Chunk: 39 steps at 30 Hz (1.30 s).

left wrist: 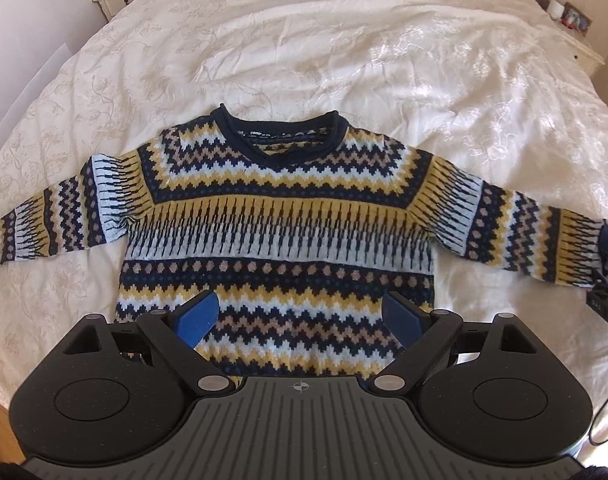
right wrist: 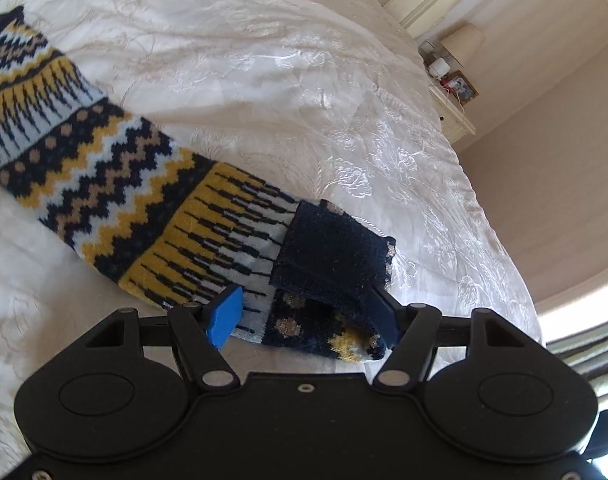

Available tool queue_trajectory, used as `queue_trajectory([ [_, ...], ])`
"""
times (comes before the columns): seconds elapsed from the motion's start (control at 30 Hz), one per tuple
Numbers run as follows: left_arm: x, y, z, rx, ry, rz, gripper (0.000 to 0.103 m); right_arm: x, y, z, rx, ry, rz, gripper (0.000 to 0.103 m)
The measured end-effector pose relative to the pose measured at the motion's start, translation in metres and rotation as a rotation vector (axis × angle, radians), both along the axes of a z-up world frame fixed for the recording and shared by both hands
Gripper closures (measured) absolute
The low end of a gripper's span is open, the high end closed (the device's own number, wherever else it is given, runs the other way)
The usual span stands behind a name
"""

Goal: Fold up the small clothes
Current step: 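Reach the right gripper to the navy sleeve cuff and grasp it, then carry the held sleeve across the sweater body and open the right gripper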

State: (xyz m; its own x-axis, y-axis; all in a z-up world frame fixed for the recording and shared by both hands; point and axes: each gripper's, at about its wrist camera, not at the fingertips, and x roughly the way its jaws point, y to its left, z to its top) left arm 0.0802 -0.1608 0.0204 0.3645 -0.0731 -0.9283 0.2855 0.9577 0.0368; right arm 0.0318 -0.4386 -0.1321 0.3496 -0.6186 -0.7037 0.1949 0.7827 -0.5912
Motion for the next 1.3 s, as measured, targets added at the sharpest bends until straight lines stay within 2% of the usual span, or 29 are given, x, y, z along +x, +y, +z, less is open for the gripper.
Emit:
queue_trajectory([
  [0.03, 0.0, -0.001, 0.0, 0.003, 0.002, 0.006, 0.014, -0.001, -0.001, -0.003, -0.009, -0.001, 0.023, 0.036],
  [0.13, 0.001, -0.004, -0.002, 0.011, 0.011, 0.015, 0.014, 0.0, -0.005, -0.005, 0.0, -0.021, 0.046, 0.049],
  [0.2, 0.0, -0.005, -0.003, 0.019, 0.015, 0.016, 0.014, 0.005, -0.009, -0.005, 0.009, -0.032, 0.027, 0.073],
  [0.23, -0.001, -0.004, -0.002, 0.021, 0.013, 0.017, 0.014, 0.008, -0.011, -0.003, 0.023, -0.043, 0.013, 0.076],
  [0.27, -0.001, -0.002, -0.001, 0.022, 0.011, 0.019, 0.014, 0.01, -0.013, 0.0, 0.052, -0.061, -0.013, 0.084],
  [0.3, -0.001, 0.0, 0.0, 0.021, 0.009, 0.023, 0.014, 0.013, -0.015, 0.005, 0.088, -0.078, -0.046, 0.088],
  [0.37, -0.001, 0.007, 0.001, 0.017, 0.003, 0.031, 0.014, 0.018, -0.021, 0.016, 0.183, -0.13, -0.128, 0.091],
  [0.43, 0.0, 0.015, 0.002, 0.016, -0.002, 0.039, 0.014, 0.02, -0.025, 0.032, 0.331, -0.218, -0.203, 0.093],
  [0.53, 0.005, 0.033, 0.002, 0.005, -0.012, 0.057, 0.014, 0.025, -0.019, 0.055, 0.494, -0.326, -0.262, 0.093],
  [0.73, 0.02, 0.07, -0.001, -0.023, -0.029, 0.057, 0.014, 0.053, 0.04, 0.099, 0.617, -0.436, -0.207, 0.093],
  [0.87, 0.028, 0.099, -0.006, -0.014, -0.042, 0.029, 0.014, 0.082, 0.094, 0.117, 0.674, -0.466, -0.136, 0.093],
  [1.0, 0.037, 0.136, -0.009, 0.003, -0.058, 0.034, 0.014, 0.114, 0.152, 0.123, 0.725, -0.466, -0.056, 0.093],
  [1.3, 0.061, 0.214, -0.02, 0.035, -0.056, 0.095, 0.014, 0.175, 0.284, 0.098, 0.862, -0.39, 0.128, 0.093],
])
